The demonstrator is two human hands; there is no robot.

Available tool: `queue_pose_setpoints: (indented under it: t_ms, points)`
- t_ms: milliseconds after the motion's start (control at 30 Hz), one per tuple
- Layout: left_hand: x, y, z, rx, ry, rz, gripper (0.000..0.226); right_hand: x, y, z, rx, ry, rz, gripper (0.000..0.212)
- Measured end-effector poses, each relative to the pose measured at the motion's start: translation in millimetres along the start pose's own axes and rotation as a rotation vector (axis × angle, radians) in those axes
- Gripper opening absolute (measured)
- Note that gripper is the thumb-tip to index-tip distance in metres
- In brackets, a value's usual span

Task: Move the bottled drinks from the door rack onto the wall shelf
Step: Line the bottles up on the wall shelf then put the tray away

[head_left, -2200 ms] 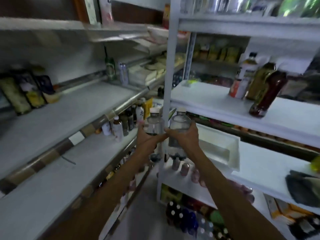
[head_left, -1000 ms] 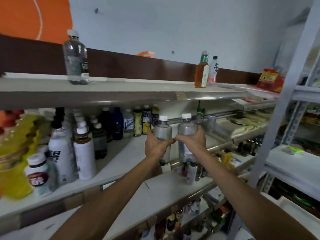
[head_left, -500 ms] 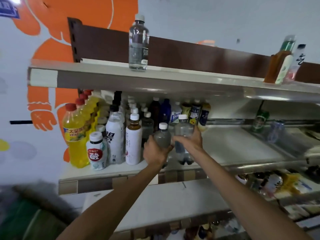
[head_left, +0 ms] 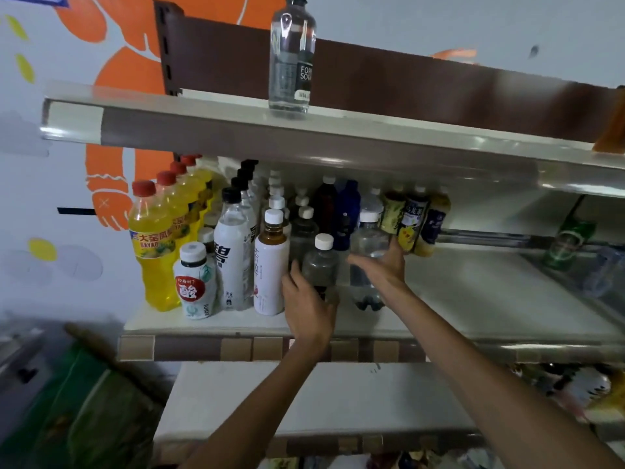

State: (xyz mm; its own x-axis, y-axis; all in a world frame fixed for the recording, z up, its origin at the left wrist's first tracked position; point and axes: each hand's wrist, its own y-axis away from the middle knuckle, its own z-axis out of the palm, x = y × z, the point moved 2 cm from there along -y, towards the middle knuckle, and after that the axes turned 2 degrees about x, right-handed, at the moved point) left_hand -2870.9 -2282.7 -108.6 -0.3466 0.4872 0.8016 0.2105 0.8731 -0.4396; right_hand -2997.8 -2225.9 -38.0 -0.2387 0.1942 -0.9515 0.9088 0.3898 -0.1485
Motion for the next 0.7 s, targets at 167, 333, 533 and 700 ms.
queue_pose_setpoints:
  t_ms: [167, 333, 533, 700]
  points:
    - [-16, 19, 5, 0.020, 0.014, 0.082, 0.034, 8, -30, 20, -0.064, -0.050, -0.039, 0.102]
    - [-19, 6, 19, 0.004, -0.120, 0.047, 0.039, 4, -52, 19, -0.118, -0.048, -0.075, 0.071]
    - [-12, -19, 32, -0.093, -0.271, -0.014, 0.026, 1, -65, 13, -0.136, -0.079, -0.113, 0.076]
    - [-11, -26, 30, -0.144, -0.310, 0.007, 0.009, 4, -54, 8, -0.155, -0.105, -0.147, 0.068]
